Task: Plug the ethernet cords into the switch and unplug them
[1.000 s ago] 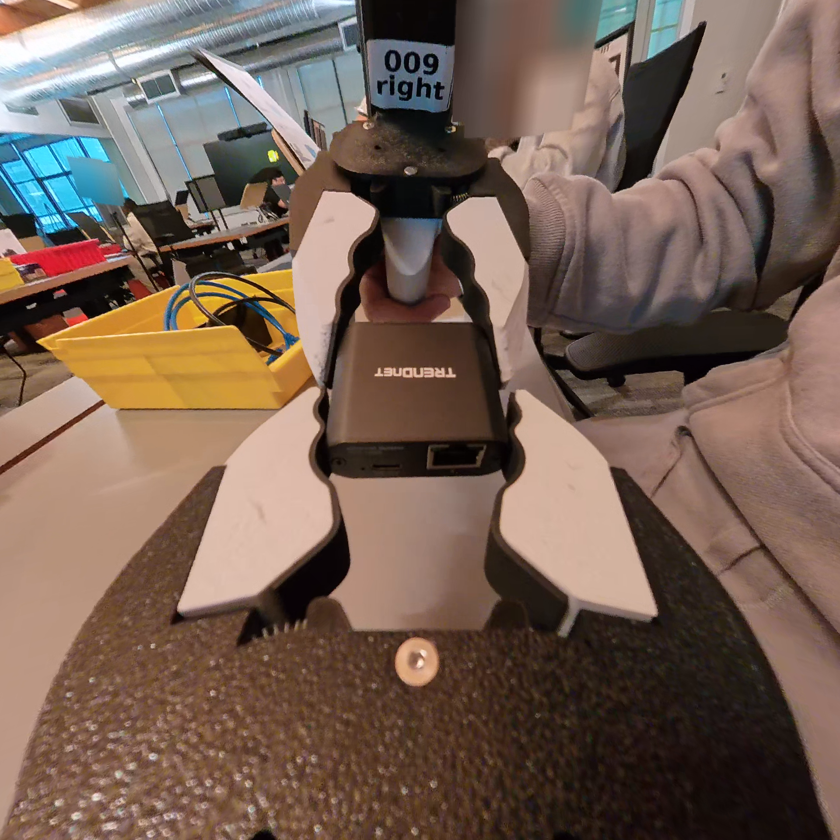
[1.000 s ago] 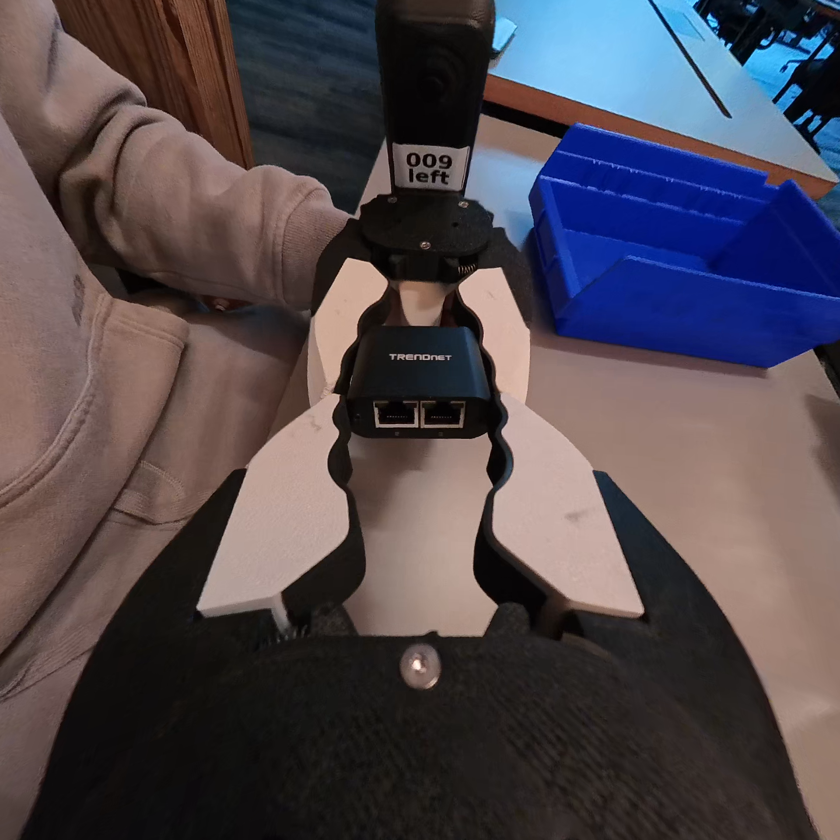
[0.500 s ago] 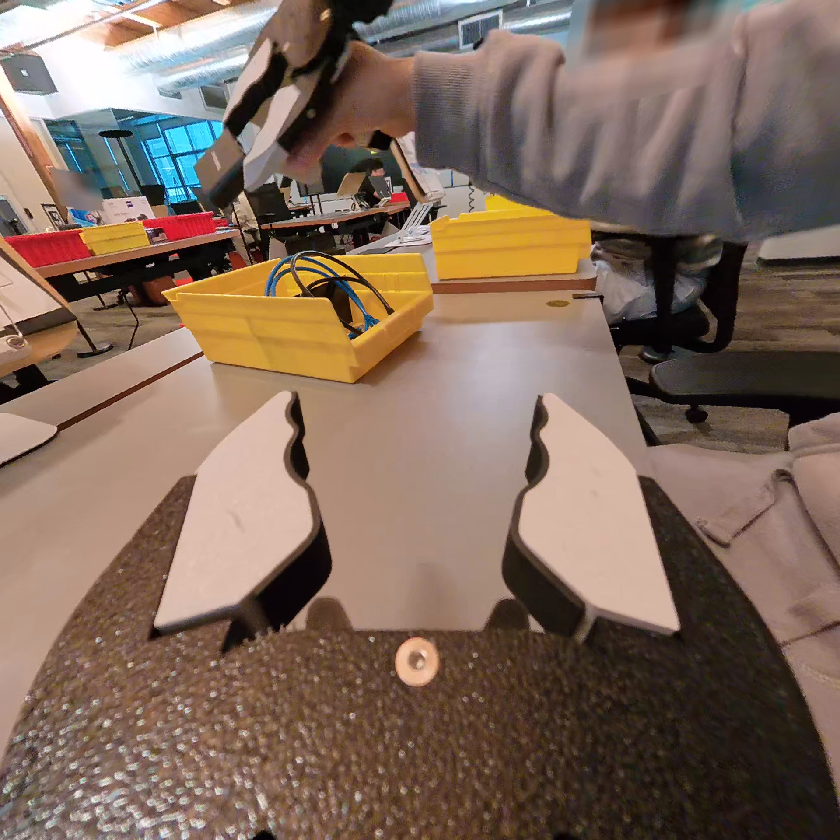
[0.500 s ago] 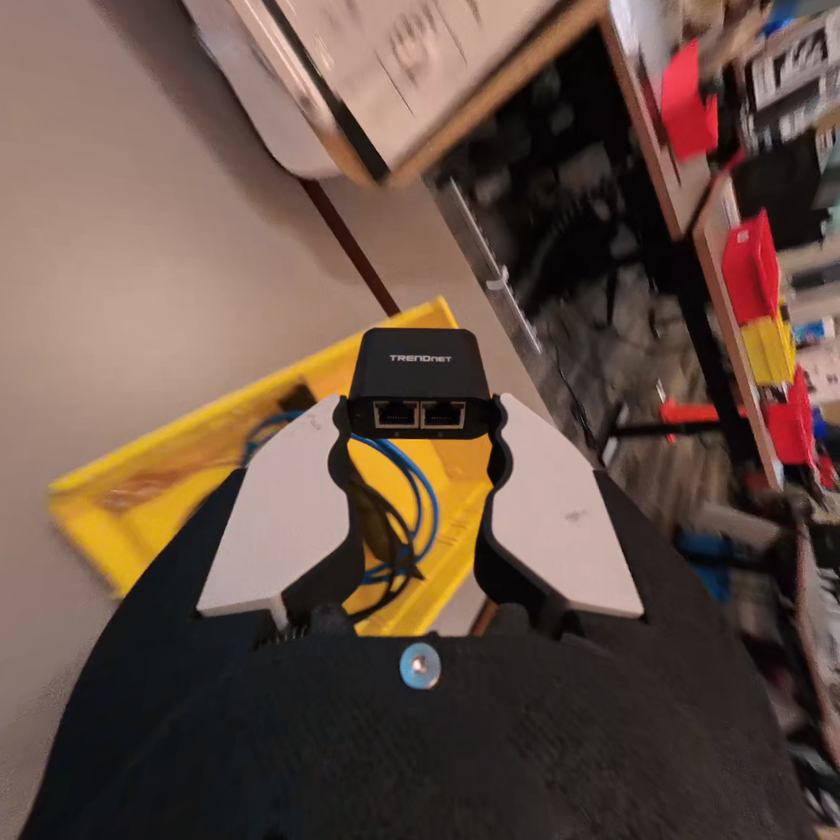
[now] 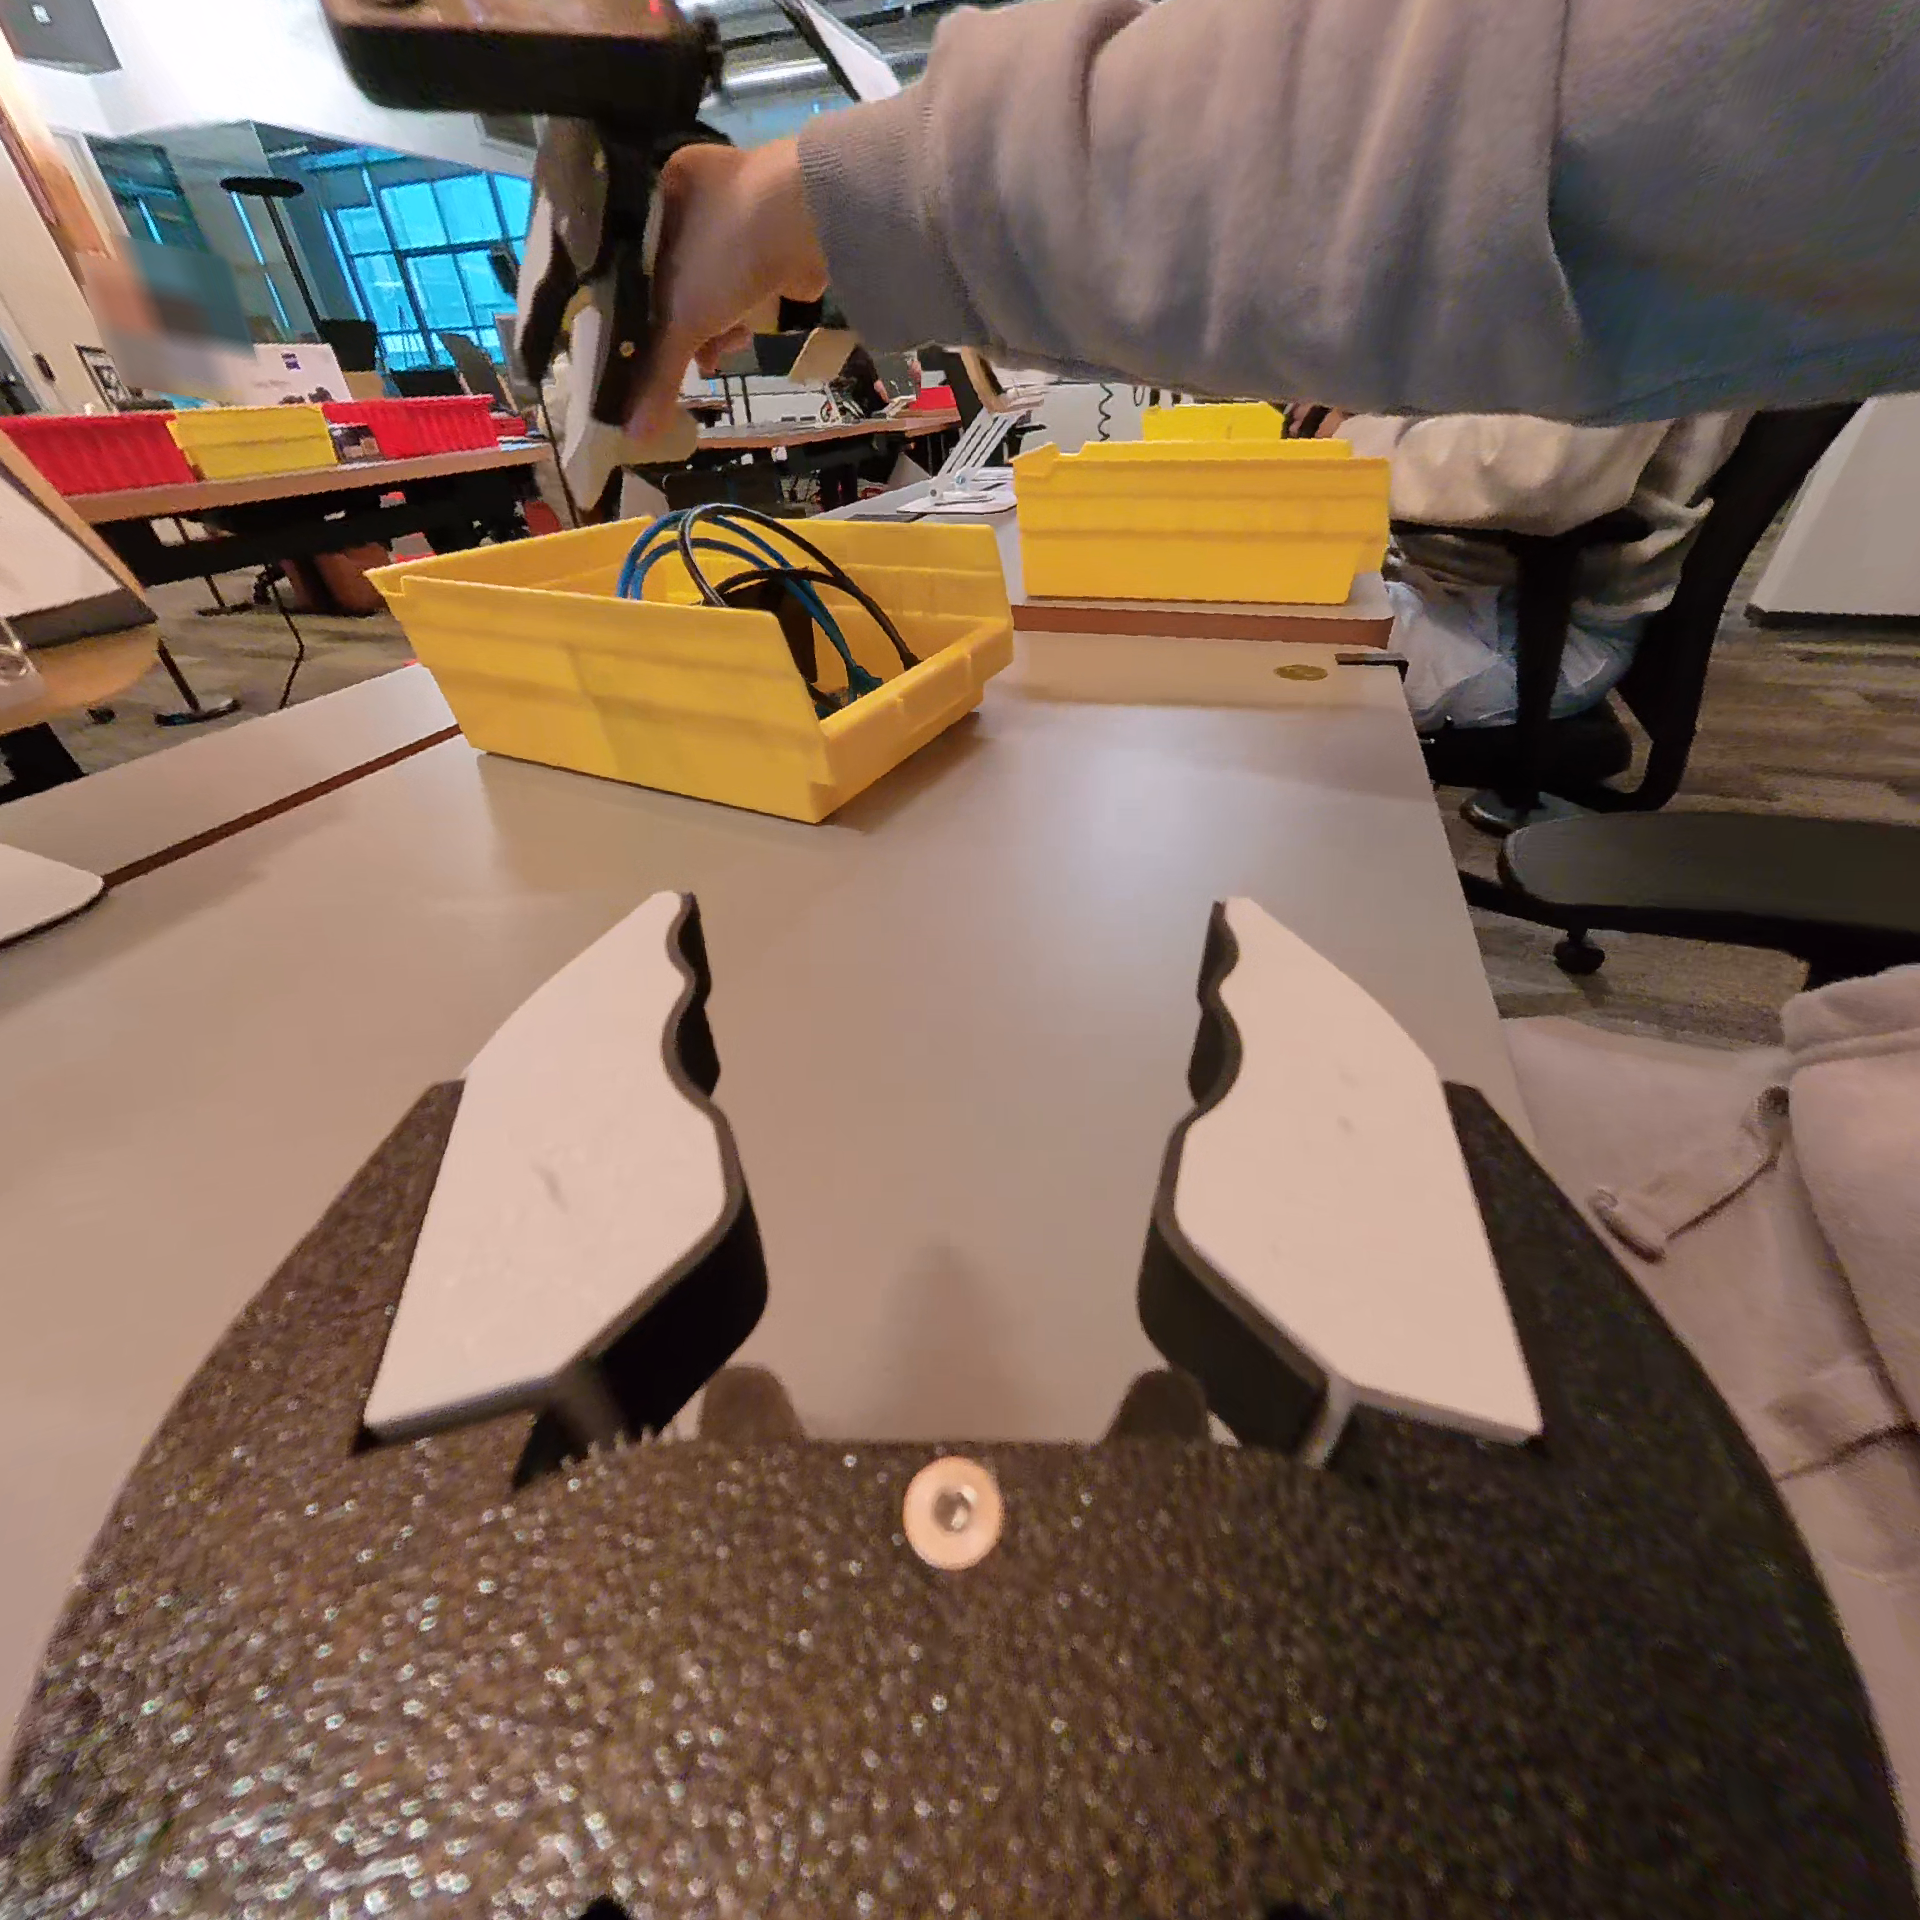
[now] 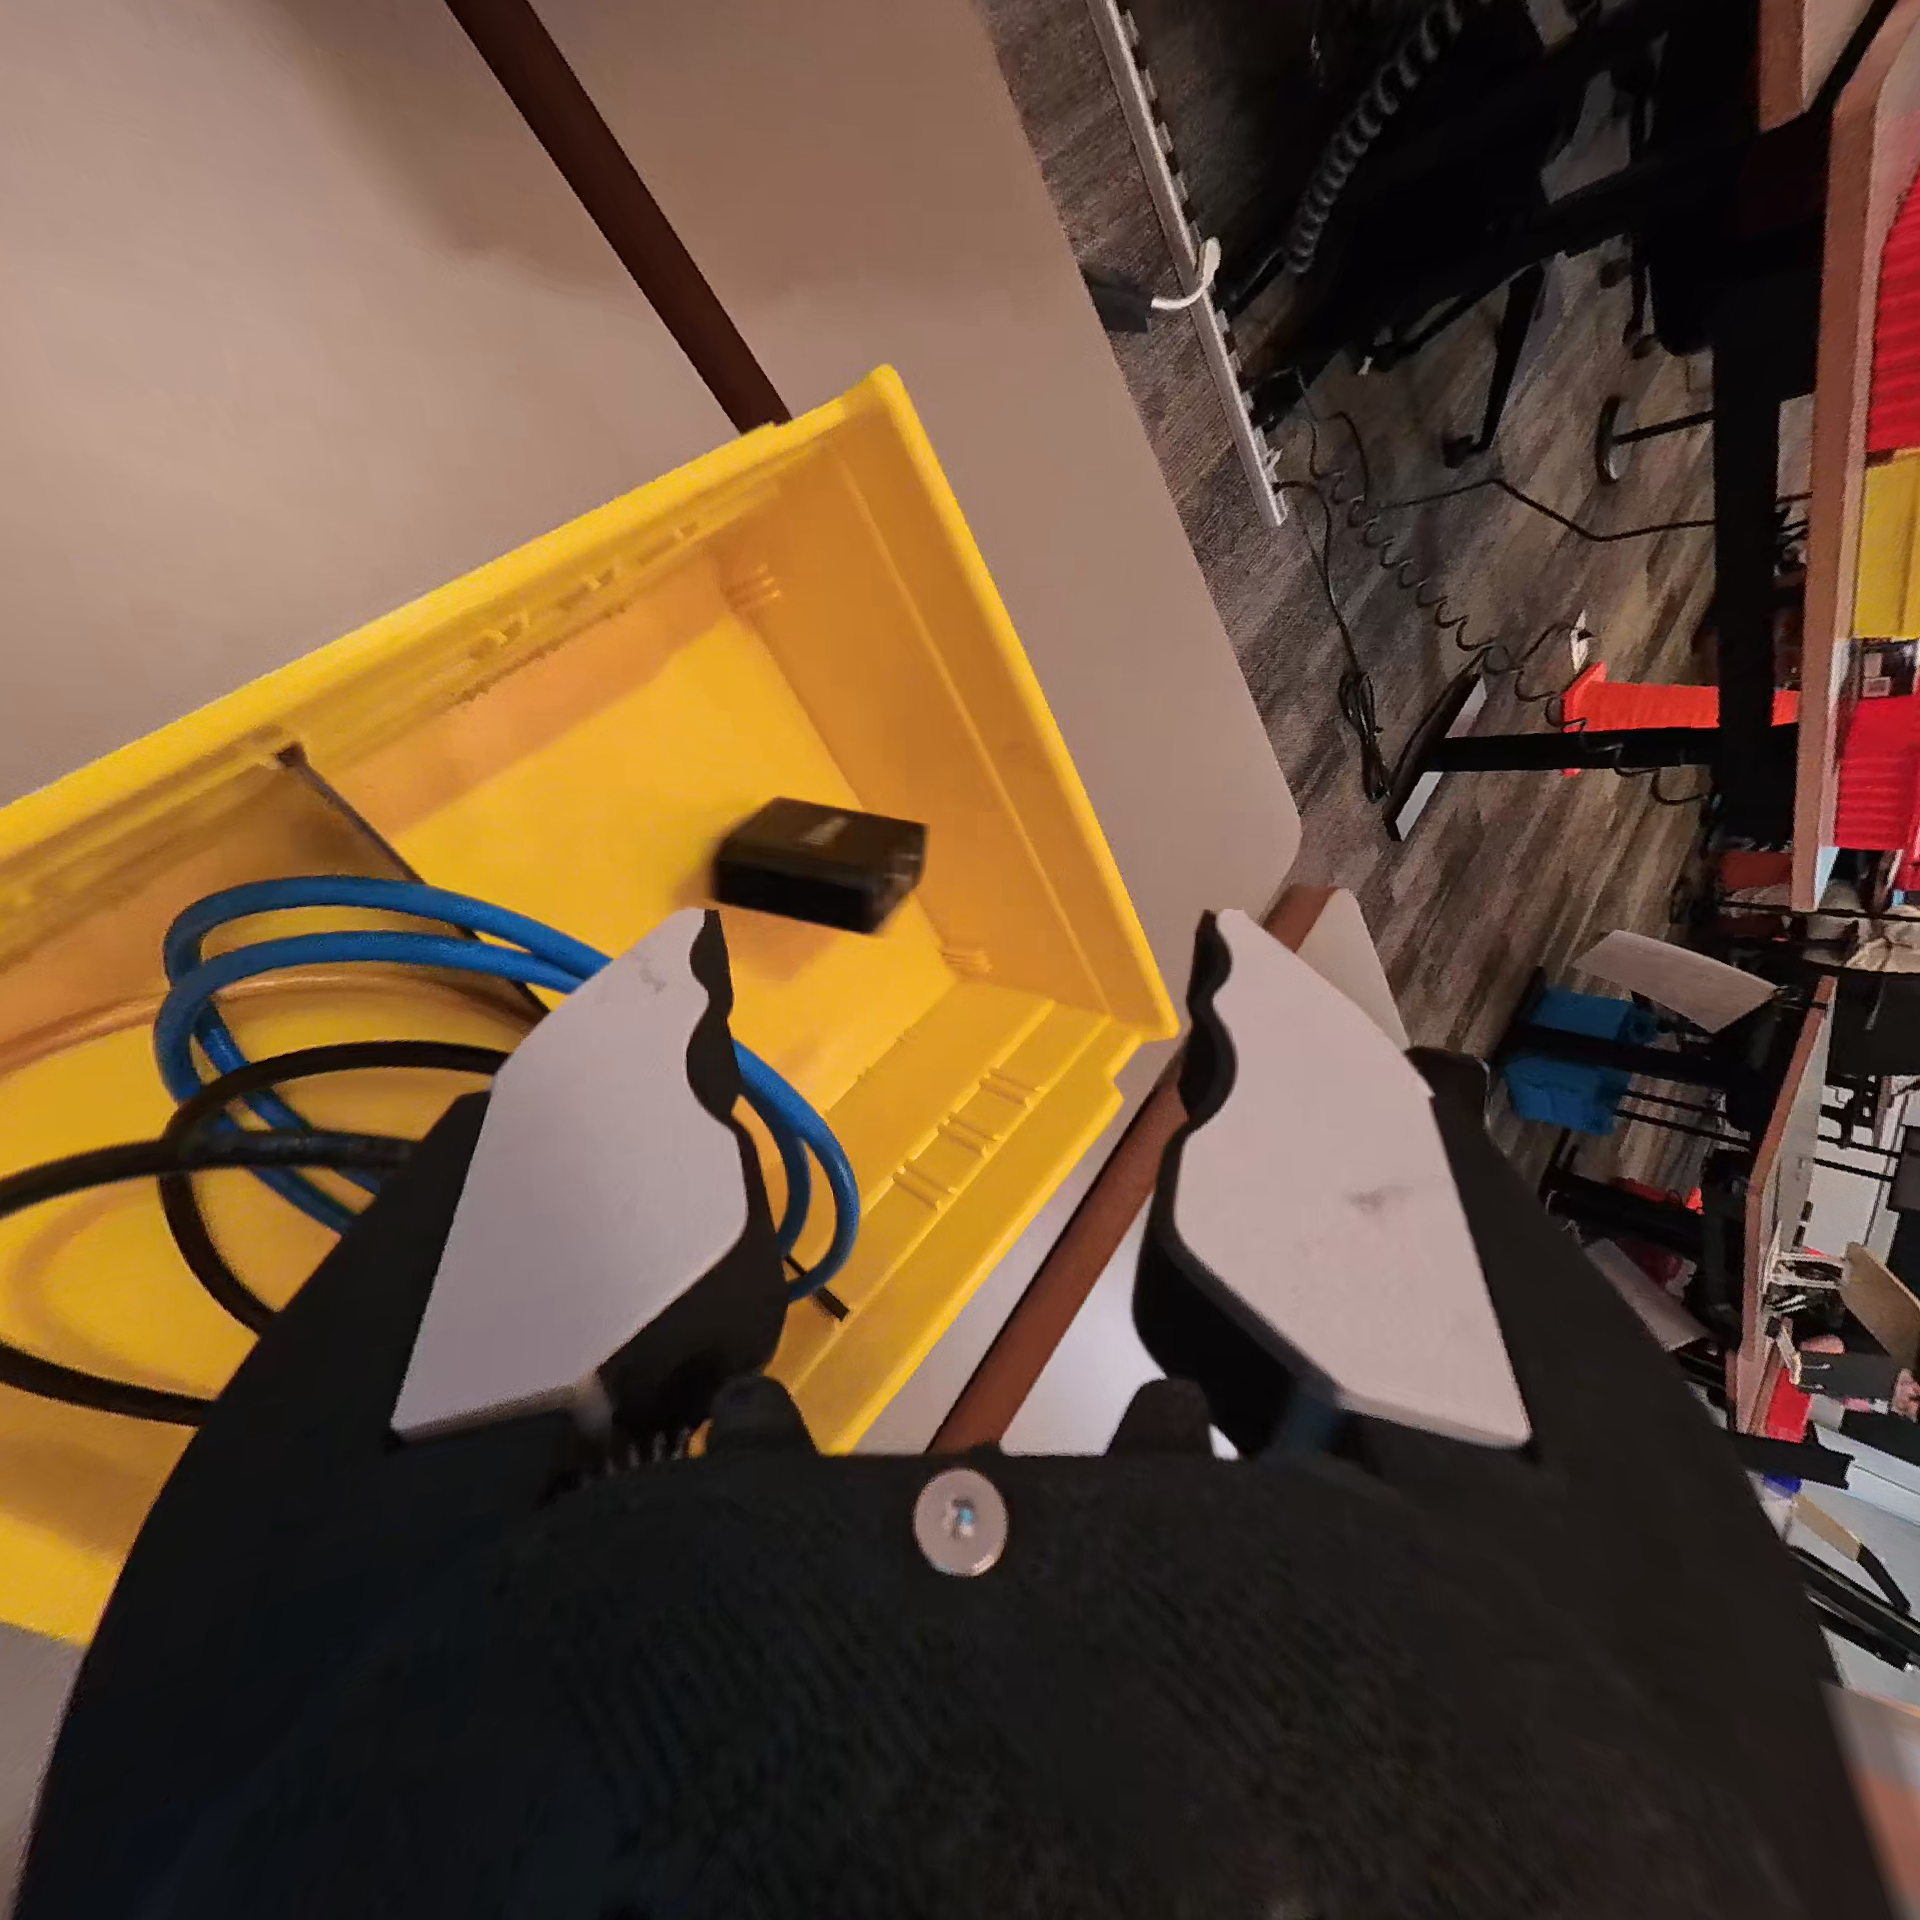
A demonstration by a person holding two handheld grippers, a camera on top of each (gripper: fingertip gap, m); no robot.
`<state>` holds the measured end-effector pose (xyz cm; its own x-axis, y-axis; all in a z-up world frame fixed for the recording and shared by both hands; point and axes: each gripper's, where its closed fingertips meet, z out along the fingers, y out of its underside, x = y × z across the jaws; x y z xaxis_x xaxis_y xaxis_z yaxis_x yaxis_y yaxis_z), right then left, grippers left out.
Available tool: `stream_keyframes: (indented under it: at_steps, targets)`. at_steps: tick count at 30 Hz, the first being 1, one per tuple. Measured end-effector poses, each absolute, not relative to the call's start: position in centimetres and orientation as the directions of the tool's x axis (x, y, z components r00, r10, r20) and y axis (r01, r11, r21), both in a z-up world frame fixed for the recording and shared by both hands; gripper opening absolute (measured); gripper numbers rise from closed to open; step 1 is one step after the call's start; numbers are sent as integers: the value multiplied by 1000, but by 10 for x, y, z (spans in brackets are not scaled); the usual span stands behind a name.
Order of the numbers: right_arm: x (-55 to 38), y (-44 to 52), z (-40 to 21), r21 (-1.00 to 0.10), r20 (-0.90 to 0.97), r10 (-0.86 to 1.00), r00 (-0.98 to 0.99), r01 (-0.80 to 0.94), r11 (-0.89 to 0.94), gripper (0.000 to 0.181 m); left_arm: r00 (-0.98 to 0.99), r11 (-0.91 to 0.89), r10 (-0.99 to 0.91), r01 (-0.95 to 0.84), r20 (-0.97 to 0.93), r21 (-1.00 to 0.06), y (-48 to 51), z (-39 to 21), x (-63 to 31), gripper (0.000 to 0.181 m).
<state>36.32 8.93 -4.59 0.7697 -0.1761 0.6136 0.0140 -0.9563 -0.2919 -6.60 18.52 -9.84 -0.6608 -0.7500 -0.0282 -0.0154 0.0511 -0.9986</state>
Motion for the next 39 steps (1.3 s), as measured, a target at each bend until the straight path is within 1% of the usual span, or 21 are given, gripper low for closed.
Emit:
stream_keyframes:
  at_steps: [2, 3, 6, 9, 11, 14, 16, 18, 20, 22, 23, 25, 27, 28, 29, 30, 31, 33, 36, 39]
  targets:
    - [356, 76, -37, -328, 617, -212, 758, 3, -945, 86, -642, 48, -766, -37, -13, -998, 187, -100, -62, 89]
    - [350, 65, -32, -366, 620, -264, 739, -25, -930, 86, -627, 60, -779, -49, -16, -997, 187, -102, -60, 89]
    - [302, 27, -30, -542, 528, -422, 737, -90, -835, 88, -582, 125, -812, -93, -48, -988, 187, -111, -53, 89]
    - [235, -5, -45, -770, 346, -563, 751, -117, -628, 85, -553, 176, -831, -154, -62, -972, 180, -122, -46, 90]
    - [204, -29, -59, -853, 258, -641, 723, -141, -502, 86, -541, 175, -840, -202, -39, -964, 171, -127, -37, 89]
    - [183, -55, -72, -923, 142, -740, 657, -183, -339, 88, -524, 116, -851, -252, 35, -961, 146, -127, -5, 89]
    - [186, -67, -72, -946, 100, -784, 613, -187, -266, 88, -514, 131, -857, -293, 41, -947, 127, -128, 24, 86]
    - [186, -72, -68, -942, 59, -785, 617, -225, -248, 93, -496, 169, -868, -331, 19, -929, 108, -124, 57, 85]
    - [187, -75, -59, -960, 28, -796, 604, -206, -191, 92, -440, 188, -898, -367, -8, -911, 97, -116, 94, 87]
    - [183, -72, -56, -971, 25, -776, 630, -170, -170, 87, -375, 183, -927, -421, -13, -888, 91, -111, 132, 90]
    - [183, -72, -58, -969, 18, -772, 635, -179, -169, 87, -330, 178, -944, -456, -21, -872, 93, -111, 150, 92]
    - [183, -72, -60, -966, 12, -764, 645, -191, -176, 87, -267, 172, -963, -530, -29, -830, 96, -119, 180, 88]
    - [184, -75, -59, -969, 10, -766, 642, -184, -167, 86, -240, 188, -970, -615, -46, -765, 101, -136, 200, 78]
    - [185, -77, -59, -970, -1, -769, 639, -187, -155, 86, -241, 206, -969, -642, -61, -738, 103, -143, 206, 68]
    - [185, -78, -57, -971, -16, -768, 640, -192, -140, 85, -249, 228, -965, -646, -81, -729, 107, -146, 212, 55]
    - [184, -79, -54, -974, -32, -764, 645, -192, -122, 85, -229, 237, -967, -641, -113, -731, 115, -146, 218, 34]
    - [183, -79, -51, -977, -46, -759, 650, -189, -103, 84, -200, 231, -971, -638, -132, -734, 125, -145, 223, 25]
    - [180, -80, -45, -980, -61, -749, 660, -181, -79, 81, -185, 177, -980, -629, -76, -757, 139, -143, 225, 8]
    - [176, -81, -40, -982, -59, -737, 673, -171, -78, 81, -244, 216, -967, -618, -77, -756, 158, -144, 201, 7]
    - [172, -81, -32, -987, -39, -725, 687, -139, -79, 80, -288, 266, -952, -623, -100, -736, 178, -144, 146, 7]
